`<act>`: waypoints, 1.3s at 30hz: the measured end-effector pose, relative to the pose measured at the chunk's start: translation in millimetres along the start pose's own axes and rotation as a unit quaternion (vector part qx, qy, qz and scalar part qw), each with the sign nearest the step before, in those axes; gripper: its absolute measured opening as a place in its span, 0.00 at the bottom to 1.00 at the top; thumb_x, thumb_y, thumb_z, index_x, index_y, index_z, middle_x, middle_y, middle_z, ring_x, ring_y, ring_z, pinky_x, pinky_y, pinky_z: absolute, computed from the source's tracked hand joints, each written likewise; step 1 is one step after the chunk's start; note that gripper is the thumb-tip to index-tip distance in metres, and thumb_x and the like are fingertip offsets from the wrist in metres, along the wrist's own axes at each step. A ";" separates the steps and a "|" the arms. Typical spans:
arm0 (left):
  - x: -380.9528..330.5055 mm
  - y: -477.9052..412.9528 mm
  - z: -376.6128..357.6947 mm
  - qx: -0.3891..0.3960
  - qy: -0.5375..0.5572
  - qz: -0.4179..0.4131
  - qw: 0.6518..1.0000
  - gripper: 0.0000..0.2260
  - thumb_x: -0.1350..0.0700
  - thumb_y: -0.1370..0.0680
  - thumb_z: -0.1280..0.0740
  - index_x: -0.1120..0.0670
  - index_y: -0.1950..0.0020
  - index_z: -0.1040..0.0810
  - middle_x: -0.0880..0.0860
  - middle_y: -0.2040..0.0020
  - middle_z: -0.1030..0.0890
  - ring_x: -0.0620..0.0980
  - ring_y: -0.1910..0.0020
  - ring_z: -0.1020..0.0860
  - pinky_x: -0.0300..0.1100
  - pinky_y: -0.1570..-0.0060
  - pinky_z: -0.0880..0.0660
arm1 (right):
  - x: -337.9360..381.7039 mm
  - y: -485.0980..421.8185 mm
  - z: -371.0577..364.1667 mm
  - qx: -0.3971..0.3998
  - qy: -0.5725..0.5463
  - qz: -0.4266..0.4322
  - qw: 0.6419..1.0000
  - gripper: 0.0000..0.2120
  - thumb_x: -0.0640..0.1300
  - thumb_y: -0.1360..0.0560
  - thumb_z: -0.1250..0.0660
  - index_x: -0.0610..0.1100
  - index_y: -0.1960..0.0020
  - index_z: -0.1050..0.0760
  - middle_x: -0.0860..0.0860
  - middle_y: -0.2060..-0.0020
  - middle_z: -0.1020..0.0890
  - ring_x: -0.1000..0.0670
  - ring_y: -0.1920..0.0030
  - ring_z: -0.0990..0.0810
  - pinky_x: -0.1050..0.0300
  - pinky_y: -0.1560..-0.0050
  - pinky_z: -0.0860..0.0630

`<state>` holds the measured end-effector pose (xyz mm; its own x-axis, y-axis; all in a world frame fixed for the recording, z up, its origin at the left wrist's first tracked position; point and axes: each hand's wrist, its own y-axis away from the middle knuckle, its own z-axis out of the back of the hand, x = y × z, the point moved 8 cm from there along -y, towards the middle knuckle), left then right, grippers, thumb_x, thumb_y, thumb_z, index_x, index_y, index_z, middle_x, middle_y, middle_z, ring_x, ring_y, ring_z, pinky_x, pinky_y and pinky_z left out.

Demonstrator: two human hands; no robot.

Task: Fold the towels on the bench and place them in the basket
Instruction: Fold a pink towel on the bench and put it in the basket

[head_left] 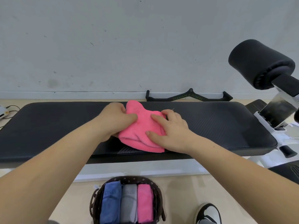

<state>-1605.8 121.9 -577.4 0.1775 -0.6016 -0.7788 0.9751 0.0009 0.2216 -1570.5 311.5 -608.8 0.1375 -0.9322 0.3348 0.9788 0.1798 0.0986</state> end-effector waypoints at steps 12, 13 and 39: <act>-53.6 26.5 -36.4 0.006 -0.118 -0.142 0.983 0.09 0.51 0.23 0.31 0.57 0.51 0.21 0.53 0.59 0.16 0.48 0.59 0.19 0.46 0.57 0.21 | 12.8 3.3 2.5 -0.030 -0.049 -0.046 0.997 0.32 0.78 0.43 0.31 0.61 0.47 0.27 0.54 0.47 0.35 0.49 0.43 0.37 0.53 0.36 0.43; -55.7 26.2 -41.1 0.011 -0.141 -0.151 0.978 0.09 0.51 0.20 0.34 0.56 0.51 0.21 0.53 0.58 0.16 0.48 0.58 0.19 0.46 0.56 0.22 | 8.7 4.4 6.0 -0.019 -0.055 -0.042 0.997 0.28 0.76 0.42 0.30 0.59 0.51 0.26 0.53 0.49 0.33 0.50 0.45 0.35 0.52 0.38 0.40; 68.3 145.4 -69.5 0.230 0.173 0.084 0.954 0.15 0.70 0.26 0.33 0.58 0.43 0.16 0.58 0.49 0.12 0.56 0.50 0.14 0.47 0.50 0.18 | 37.2 131.3 -77.8 0.230 -0.359 -0.135 0.894 0.17 0.64 0.20 0.36 0.52 0.42 0.20 0.51 0.47 0.15 0.49 0.49 0.17 0.51 0.43 0.19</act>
<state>-1442.7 136.5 -639.2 0.4368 -0.3238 -0.8392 0.7818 -0.3248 0.5322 -1425.0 275.9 -656.2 -0.3885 -0.5488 0.7402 0.7729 0.2434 0.5860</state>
